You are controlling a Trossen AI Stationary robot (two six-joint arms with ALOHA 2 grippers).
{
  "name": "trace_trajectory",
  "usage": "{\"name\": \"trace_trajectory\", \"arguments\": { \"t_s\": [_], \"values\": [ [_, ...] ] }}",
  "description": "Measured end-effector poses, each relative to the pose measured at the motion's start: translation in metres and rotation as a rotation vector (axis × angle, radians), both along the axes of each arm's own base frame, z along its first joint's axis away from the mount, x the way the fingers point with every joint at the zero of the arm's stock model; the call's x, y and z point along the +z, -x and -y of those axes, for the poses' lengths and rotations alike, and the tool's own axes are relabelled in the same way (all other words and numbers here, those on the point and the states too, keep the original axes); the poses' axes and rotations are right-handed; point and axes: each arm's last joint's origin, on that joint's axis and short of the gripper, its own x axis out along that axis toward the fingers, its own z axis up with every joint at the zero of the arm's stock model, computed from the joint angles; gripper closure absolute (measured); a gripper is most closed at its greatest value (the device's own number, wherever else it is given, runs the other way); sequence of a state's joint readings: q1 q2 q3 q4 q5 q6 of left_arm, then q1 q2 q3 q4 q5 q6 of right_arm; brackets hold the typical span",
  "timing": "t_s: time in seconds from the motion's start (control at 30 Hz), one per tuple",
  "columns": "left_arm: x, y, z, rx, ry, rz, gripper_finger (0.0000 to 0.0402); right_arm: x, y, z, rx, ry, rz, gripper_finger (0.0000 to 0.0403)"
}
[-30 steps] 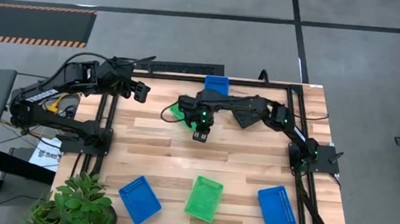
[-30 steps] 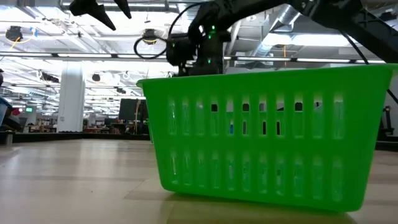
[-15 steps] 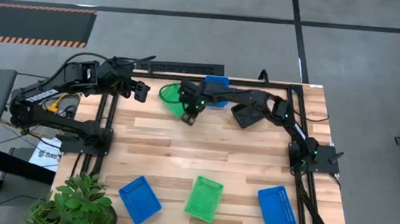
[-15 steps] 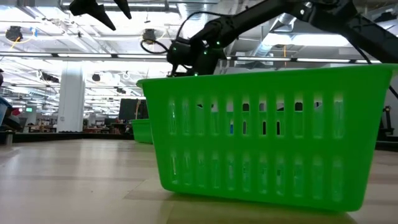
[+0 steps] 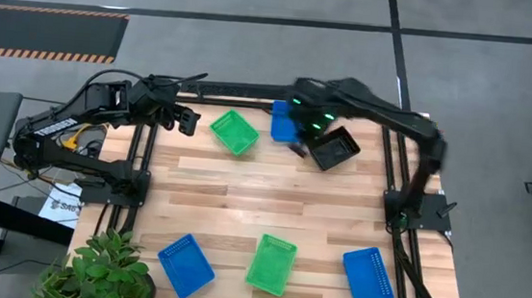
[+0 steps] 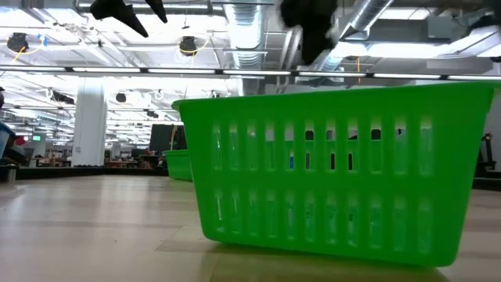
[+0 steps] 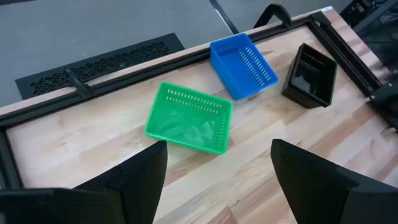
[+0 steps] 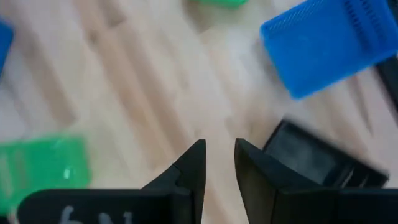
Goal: Stack baskets by color
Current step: Stack the bottom right blue bin on the top blue bin
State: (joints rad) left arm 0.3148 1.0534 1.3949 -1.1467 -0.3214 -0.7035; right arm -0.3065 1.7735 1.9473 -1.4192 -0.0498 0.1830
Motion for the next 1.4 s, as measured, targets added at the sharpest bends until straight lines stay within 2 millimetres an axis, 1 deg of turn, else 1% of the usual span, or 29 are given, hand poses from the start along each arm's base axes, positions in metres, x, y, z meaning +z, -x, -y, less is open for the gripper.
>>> {"name": "trace_trajectory", "arguments": {
  "t_s": [0.03,0.1,0.17,0.23,0.3,0.37,0.47,0.57,0.67,0.77,0.93,1.03,1.3,1.4],
  "values": [
    [0.000,0.000,0.000,-0.001,0.000,0.001,0.0128,0.004,0.013,-0.012,0.004,-0.002,0.006,0.0297],
    [0.000,0.000,0.000,-0.002,0.001,0.001,0.0128,-0.001,0.036,-0.035,0.005,-0.007,-0.007,0.0297],
    [0.000,0.000,0.000,-0.002,-0.001,0.004,0.0128,-0.012,0.064,-0.057,0.011,-0.023,-0.030,0.0297],
    [0.002,-0.002,0.000,-0.007,-0.010,0.020,0.0128,-0.024,0.097,-0.079,0.046,-0.056,-0.051,0.0297],
    [0.003,-0.003,-0.001,-0.020,-0.022,0.034,0.0128,-0.041,0.123,-0.100,0.088,-0.114,-0.069,0.0295],
    [0.005,-0.004,-0.001,-0.038,-0.037,0.045,0.0128,-0.057,0.139,-0.117,0.112,-0.172,-0.069,0.0287],
    [0.005,-0.006,-0.002,-0.046,-0.056,0.046,0.0128,-0.075,0.154,-0.137,0.147,-0.220,-0.043,0.0260],
    [0.005,-0.009,-0.003,-0.048,-0.066,0.049,0.0128,-0.093,0.154,-0.151,0.176,-0.252,-0.046,0.0219],
    [0.004,-0.013,-0.004,-0.048,-0.063,0.041,0.0128,-0.112,0.153,-0.166,0.223,-0.295,-0.098,0.0174],
    [0.001,-0.017,-0.006,-0.048,-0.059,0.025,0.0128,-0.131,0.152,-0.183,0.284,-0.285,-0.174,0.0147],
    [-0.002,-0.024,-0.008,-0.062,-0.066,0.002,0.0128,-0.153,0.151,-0.207,0.382,-0.259,-0.253,0.0142],
    [-0.003,-0.025,-0.008,-0.068,-0.060,-0.004,0.0128,-0.164,0.148,-0.219,0.420,-0.246,-0.279,0.0142],
    [-0.003,-0.025,-0.008,-0.062,-0.064,-0.010,0.0128,-0.201,0.134,-0.227,0.488,-0.152,-0.415,0.0143],
    [-0.004,-0.025,-0.008,-0.064,-0.061,-0.012,0.0128,-0.211,0.130,-0.230,0.510,-0.146,-0.441,0.0161]
  ]
}}
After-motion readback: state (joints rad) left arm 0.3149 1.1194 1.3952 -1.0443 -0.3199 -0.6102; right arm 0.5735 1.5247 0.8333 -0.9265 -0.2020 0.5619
